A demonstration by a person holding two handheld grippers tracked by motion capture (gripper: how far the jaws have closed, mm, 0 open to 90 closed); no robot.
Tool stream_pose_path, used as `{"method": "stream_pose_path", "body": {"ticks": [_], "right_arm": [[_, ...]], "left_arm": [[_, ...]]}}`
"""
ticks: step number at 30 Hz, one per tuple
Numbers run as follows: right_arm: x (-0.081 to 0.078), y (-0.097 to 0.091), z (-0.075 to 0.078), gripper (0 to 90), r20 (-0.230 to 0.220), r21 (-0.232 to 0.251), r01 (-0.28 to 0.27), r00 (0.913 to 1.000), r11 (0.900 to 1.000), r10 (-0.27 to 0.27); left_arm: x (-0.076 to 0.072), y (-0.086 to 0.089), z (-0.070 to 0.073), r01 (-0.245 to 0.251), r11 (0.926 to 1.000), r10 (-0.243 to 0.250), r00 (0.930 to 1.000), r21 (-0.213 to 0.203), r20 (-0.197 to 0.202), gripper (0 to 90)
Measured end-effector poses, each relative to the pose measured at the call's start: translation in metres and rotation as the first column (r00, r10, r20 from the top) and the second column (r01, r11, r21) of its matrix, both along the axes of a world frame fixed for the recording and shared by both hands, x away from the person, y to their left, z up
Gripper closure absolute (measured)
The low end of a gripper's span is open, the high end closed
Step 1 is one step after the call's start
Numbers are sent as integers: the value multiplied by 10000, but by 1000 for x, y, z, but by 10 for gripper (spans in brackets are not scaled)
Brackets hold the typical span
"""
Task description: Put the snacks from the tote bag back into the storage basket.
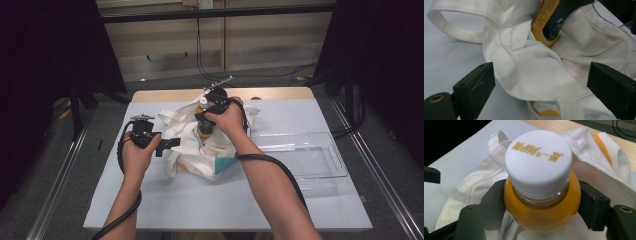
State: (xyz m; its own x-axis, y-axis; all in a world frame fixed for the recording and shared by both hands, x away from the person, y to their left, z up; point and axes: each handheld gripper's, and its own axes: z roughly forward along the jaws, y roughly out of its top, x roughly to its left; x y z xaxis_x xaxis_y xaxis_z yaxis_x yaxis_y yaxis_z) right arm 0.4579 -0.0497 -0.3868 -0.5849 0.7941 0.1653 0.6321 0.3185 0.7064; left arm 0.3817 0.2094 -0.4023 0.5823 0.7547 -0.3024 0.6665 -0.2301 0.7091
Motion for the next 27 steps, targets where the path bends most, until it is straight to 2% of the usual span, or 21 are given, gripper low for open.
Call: {"method": "stream_pose_path", "body": {"ticks": [9,20,27], "right_arm": [[-1,-4,5,305,-168,181,55,9998,9998,-52],[-2,-5,25,306,-321,278,65,9995,9996,-56],[-4,-5,37,306,-704,172,-218,9973,9996,230]], "left_arm": [[-1,0,2,11,10000,-10,10000,-36,67,79],[-1,-1,2,23,10000,-23,10000,-17,74,79],[-1,0,2,39,10000,-39,10000,-35,87,79]]}}
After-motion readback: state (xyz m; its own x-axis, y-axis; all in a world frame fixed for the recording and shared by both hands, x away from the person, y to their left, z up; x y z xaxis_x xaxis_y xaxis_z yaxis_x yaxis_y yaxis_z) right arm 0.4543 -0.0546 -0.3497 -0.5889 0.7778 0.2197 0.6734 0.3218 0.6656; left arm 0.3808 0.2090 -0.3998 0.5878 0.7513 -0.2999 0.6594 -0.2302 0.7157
